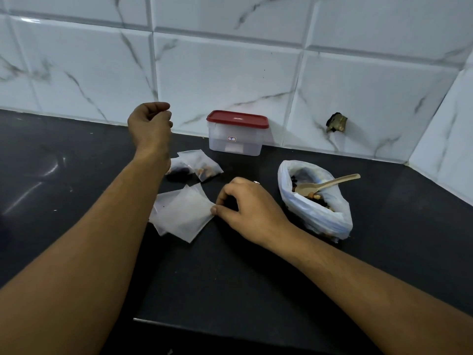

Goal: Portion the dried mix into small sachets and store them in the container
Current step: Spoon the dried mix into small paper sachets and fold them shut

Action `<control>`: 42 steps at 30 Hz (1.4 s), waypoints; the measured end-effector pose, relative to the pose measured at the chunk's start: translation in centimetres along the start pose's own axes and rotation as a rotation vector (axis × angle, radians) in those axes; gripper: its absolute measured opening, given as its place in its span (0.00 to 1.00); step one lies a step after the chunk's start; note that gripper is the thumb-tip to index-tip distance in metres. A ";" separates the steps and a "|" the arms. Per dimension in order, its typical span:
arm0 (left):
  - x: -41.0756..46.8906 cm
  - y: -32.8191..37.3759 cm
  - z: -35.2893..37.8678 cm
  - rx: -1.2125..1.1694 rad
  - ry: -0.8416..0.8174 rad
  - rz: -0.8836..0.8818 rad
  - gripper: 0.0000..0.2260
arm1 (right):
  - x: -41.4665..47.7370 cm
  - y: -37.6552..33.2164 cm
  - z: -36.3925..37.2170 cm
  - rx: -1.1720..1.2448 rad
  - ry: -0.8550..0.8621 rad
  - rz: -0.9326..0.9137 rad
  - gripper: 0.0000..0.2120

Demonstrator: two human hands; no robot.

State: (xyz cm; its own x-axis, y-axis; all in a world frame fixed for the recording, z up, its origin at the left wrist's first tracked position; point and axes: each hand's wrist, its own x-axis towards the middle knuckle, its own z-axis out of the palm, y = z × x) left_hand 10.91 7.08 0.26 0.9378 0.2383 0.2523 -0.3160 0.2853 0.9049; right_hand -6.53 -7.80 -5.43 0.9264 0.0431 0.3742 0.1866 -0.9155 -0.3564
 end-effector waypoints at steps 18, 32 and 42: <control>-3.6 0.8 0.9 0.244 -0.832 -0.113 0.06 | -0.2 1.3 -2.7 0.656 0.234 0.094 0.06; -7.2 1.6 2.2 0.356 -1.214 -0.196 0.07 | -1.0 2.9 -6.9 0.352 0.531 0.012 0.07; -6.3 0.0 2.9 0.247 -0.895 -0.279 0.12 | -1.0 3.0 -6.9 0.354 0.423 0.072 0.01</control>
State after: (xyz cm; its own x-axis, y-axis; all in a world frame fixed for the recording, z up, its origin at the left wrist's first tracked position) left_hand 5.44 2.86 -0.34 0.7691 -0.6323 0.0930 -0.1223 -0.0027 0.9925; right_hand -9.16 -13.29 -0.99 0.7420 -0.2456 0.6238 0.2941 -0.7169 -0.6321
